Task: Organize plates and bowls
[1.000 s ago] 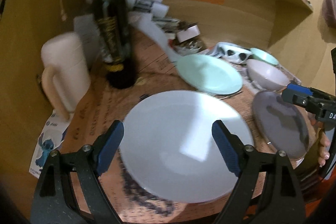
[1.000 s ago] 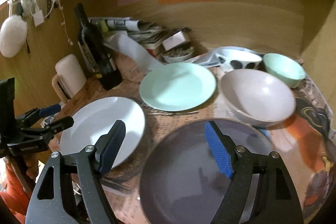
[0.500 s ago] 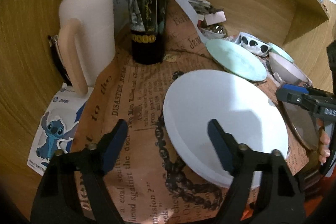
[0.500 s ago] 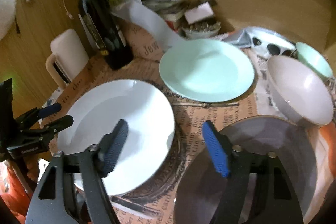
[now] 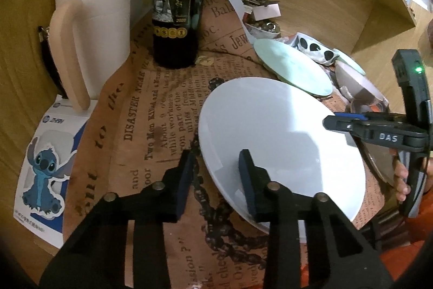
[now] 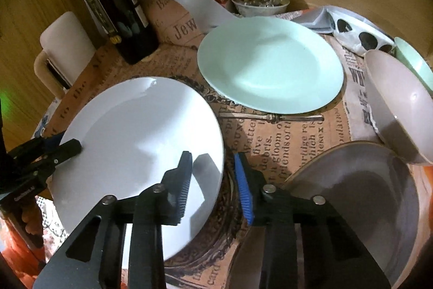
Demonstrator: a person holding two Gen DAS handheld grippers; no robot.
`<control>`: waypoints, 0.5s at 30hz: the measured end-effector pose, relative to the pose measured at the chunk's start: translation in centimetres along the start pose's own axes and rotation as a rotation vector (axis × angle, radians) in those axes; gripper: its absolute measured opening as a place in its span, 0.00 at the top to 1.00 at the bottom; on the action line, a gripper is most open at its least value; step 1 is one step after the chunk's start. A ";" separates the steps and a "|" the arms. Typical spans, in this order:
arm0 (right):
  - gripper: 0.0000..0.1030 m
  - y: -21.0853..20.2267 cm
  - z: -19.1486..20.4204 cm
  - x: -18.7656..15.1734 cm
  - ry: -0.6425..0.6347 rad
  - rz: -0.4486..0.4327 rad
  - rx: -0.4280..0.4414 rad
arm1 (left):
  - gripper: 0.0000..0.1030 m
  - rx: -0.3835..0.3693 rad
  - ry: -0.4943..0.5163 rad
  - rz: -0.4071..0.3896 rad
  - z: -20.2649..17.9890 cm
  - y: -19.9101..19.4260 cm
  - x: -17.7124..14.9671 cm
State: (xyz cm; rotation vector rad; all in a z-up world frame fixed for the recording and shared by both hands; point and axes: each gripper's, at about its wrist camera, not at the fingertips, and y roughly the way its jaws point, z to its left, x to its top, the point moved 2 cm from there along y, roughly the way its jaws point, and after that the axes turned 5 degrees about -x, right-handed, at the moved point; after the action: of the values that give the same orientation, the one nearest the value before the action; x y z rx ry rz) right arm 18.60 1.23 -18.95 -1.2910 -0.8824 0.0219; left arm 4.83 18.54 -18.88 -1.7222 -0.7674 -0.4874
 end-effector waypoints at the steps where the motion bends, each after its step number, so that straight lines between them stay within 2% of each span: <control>1: 0.75 0.1 0.0 0.0 0.001 0.006 0.006 | 0.68 -0.005 -0.001 0.002 0.0 0.1 0.1; 7: 0.77 0.4 0.3 -0.1 -0.009 0.010 0.030 | 0.70 -0.043 0.006 0.017 -0.5 0.3 -0.1; 10: 0.77 0.5 0.1 -0.1 -0.005 0.011 0.036 | 0.69 -0.020 0.025 0.010 -1.0 0.4 -0.2; 15: 0.77 0.2 0.4 -0.3 -0.015 -0.005 0.016 | 0.70 -0.017 -0.004 0.015 -0.9 0.4 -0.1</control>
State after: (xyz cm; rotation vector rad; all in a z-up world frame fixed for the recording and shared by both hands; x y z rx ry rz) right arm 18.26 1.52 -19.25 -1.2752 -0.8961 0.0348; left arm 5.11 17.58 -18.99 -1.7439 -0.7551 -0.4813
